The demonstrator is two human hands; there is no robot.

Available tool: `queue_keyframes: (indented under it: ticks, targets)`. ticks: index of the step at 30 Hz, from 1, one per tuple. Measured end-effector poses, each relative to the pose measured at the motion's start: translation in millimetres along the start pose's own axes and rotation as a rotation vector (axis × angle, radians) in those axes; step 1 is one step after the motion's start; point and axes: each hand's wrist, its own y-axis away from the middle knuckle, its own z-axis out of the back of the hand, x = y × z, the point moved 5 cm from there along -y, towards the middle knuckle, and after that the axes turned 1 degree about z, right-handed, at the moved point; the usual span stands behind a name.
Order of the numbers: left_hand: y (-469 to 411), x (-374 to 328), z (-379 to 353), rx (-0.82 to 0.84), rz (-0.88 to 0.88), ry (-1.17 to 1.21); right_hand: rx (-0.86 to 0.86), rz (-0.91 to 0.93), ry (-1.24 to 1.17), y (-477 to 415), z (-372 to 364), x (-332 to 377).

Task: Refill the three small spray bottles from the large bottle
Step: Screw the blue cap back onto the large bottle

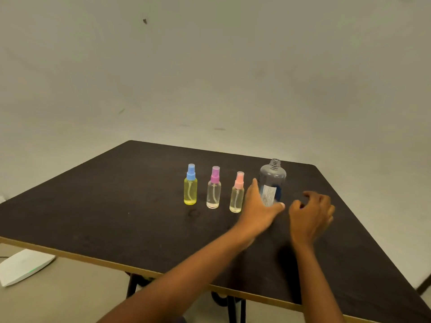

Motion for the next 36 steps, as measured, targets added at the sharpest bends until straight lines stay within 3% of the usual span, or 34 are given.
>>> queue_keyframes:
  ticks: [8,11,17,24,36]
  targets:
    - [-39,15,-37,-0.257,0.088,0.031,0.418,0.037,0.207,-16,-21,-38]
    - [-50,18,-41,-0.323,0.089,0.055,0.485,0.058,0.270,-13,-29,-39]
    - [-57,21,-34,-0.368,0.047,0.056,0.404,0.075,0.284,-16,-26,-38]
    - [-25,-24,-14,-0.244,-0.162,0.096,0.249,-0.062,0.109,-19,-14,-42]
    - [51,13,63,-0.117,-0.100,-0.014,0.222,-0.104,-0.265,-5,-1,-33]
